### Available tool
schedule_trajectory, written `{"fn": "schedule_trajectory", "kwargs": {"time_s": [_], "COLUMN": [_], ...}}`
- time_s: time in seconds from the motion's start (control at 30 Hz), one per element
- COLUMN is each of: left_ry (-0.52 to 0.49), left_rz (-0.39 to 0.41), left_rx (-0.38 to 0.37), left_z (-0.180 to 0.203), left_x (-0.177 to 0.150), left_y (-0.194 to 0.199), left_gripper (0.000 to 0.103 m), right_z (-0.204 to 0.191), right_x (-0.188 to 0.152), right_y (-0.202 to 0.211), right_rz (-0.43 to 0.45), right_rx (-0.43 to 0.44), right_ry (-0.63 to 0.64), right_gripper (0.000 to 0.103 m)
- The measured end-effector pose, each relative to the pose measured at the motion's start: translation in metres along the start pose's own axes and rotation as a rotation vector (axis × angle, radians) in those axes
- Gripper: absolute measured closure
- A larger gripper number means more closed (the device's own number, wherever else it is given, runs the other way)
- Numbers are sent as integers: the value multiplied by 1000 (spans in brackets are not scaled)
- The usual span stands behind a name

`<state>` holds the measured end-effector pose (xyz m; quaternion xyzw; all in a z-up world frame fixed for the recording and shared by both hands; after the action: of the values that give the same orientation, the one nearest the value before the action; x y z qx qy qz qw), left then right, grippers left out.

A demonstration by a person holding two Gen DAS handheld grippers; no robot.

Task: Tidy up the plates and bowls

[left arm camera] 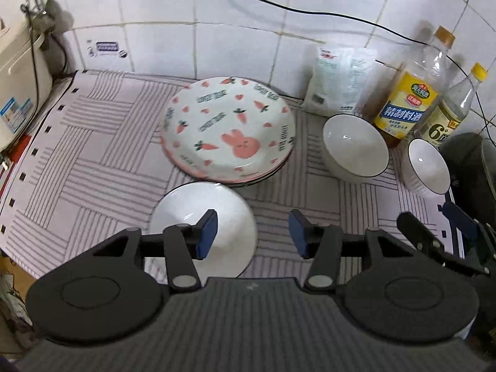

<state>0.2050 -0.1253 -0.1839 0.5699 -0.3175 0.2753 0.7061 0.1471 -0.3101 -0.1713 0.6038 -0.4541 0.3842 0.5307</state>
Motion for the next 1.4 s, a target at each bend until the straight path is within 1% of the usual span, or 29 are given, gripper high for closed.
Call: {"fn": "schedule_trajectory", "kwargs": {"time_s": [0.1,0.23,0.37,0.4,0.5,0.6,0.73,0.77,0.87,0.93,0.97,1.07,1.13,1.2,1.27,1.3,1.33,1.37,1.4], "left_ry": [-9,-32,-1,-13,-55,-74,-76,-71,-85,-79,-78,-52,-47,-34,10,21,20,16,13], "left_rz": [-5,0,5,8,18,21,-9,-9,34,30,20,-3,15,27,41,45,39,28,20], "left_rx": [-11,4,16,22,43,39,21,27,83,97,93,70,63,16,-28,-49,-64,-73,-74], "left_z": [18,37,50,53,57,61,70,71,68,66,65,63,63,67,70,73,76,79,81], "left_x": [3,5,12,16,23,25,18,17,21,22,22,19,19,20,22,22,20,18,16], "left_y": [-13,-34,-61,-68,-91,-109,-132,-135,-138,-141,-142,-142,-138,-134,-130,-129,-131,-134,-137], "left_gripper": [48,47,46,46,45,45,43,42,42,42,42,42,42,42,41,41,41,41,41], "right_z": [14,34,50,53,61,69,73,75,79,81,82,81,76,74,74,74,74,74,74], "right_x": [2,0,-7,-9,-14,-16,-18,-18,-23,-29,-32,-35,-36,-36,-37,-37,-38,-39,-40], "right_y": [-13,-34,-54,-58,-71,-82,-100,-104,-118,-128,-131,-137,-138,-139,-140,-140,-141,-142,-143], "right_rz": [-9,-17,-34,-40,-56,-63,-76,-79,-97,-118,-126,-135,-130,-127,-130,-131,-135,-142,-148], "right_rx": [-11,-17,-29,-33,-52,-64,-84,-91,-113,-118,-117,-107,-88,-93,-101,-99,-98,-101,-104], "right_ry": [-60,-153,-227,-232,-248,-249,-212,-200,-178,-175,-178,-197,-195,-190,-183,-186,-189,-189,-190], "right_gripper": [11,14,15,15,17,18,22,22,22,22,24,24,24,25,33,35,41,49,53]}}
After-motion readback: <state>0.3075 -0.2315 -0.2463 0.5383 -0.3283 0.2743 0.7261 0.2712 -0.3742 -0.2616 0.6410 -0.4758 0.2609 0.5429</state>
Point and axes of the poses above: each gripper's, at about its wrist camera, not at the fingertips, and y roughly against the way its jaws point, z to its right, x to its top, the point moved 9 cm from there along -y, roughly the way its jaws point, and after that the axes turned 14 degrees about z, right-handed, at the moved point
